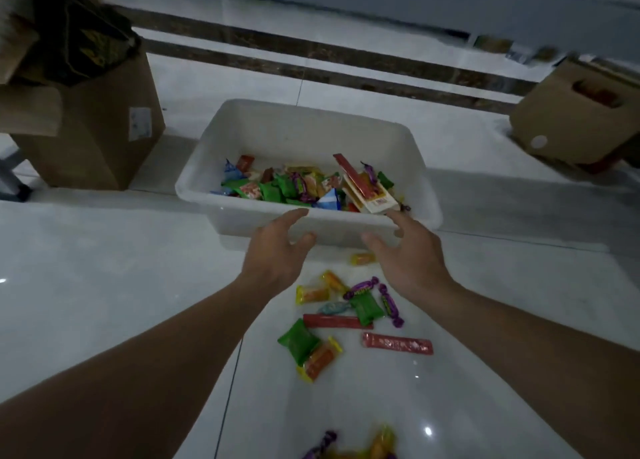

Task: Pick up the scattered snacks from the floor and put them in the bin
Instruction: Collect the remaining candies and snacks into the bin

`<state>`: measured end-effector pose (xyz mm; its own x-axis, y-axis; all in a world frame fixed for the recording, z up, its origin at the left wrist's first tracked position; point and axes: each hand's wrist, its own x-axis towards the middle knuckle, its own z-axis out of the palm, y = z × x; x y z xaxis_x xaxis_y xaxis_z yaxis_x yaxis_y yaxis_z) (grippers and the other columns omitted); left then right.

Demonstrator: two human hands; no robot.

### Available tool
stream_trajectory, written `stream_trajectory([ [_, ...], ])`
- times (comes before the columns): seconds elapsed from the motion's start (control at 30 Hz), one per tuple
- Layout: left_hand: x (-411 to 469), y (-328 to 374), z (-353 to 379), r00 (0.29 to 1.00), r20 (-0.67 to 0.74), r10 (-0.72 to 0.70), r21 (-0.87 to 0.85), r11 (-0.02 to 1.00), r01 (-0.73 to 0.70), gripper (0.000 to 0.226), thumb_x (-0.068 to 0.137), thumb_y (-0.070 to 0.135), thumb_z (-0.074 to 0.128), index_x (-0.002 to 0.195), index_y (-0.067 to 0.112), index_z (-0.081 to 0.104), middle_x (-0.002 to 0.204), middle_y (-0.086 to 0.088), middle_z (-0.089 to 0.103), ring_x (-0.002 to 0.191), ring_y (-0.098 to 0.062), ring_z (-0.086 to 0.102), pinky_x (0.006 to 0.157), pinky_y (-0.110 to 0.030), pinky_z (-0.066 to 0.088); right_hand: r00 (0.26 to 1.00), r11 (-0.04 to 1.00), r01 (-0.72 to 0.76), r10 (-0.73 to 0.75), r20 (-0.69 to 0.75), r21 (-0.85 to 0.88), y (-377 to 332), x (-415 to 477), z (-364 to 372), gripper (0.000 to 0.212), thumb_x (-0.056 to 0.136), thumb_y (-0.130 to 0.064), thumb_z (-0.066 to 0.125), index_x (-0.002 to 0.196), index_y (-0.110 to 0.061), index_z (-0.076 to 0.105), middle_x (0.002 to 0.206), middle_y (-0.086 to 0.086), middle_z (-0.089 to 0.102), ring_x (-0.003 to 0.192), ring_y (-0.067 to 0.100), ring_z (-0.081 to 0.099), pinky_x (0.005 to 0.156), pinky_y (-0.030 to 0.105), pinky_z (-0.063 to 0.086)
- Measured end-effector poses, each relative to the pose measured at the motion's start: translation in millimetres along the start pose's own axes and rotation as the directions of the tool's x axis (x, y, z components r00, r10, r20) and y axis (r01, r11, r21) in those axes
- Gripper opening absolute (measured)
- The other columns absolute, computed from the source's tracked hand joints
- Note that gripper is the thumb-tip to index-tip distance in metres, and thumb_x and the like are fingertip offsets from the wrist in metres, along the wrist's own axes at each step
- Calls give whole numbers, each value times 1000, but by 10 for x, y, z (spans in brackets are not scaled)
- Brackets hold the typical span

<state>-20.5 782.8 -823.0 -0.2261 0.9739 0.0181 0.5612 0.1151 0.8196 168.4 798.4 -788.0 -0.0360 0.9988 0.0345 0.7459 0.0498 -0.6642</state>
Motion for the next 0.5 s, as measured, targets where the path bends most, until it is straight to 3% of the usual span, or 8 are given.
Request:
stream_trajectory([
  [0.3,-192,-334,563,967,254,-26,152,988,-14,49,88,40,62,135,32,50,135,-3,55,119,-22,52,100,-35,43,992,987,-118,123,40,-107,549,-417,48,63,89,-42,63,143,-17,42,144,4,45,130,18,43,109,36,37],
  [0.5,-162,-573,868,903,429,1,448,868,-214,62,76,54,69,133,37,48,134,0,50,126,-23,42,99,-42,41,979,975,-194,200,49,-112,851,-514,138,63,88,-42,64,141,-17,44,143,4,46,130,20,44,108,41,38],
])
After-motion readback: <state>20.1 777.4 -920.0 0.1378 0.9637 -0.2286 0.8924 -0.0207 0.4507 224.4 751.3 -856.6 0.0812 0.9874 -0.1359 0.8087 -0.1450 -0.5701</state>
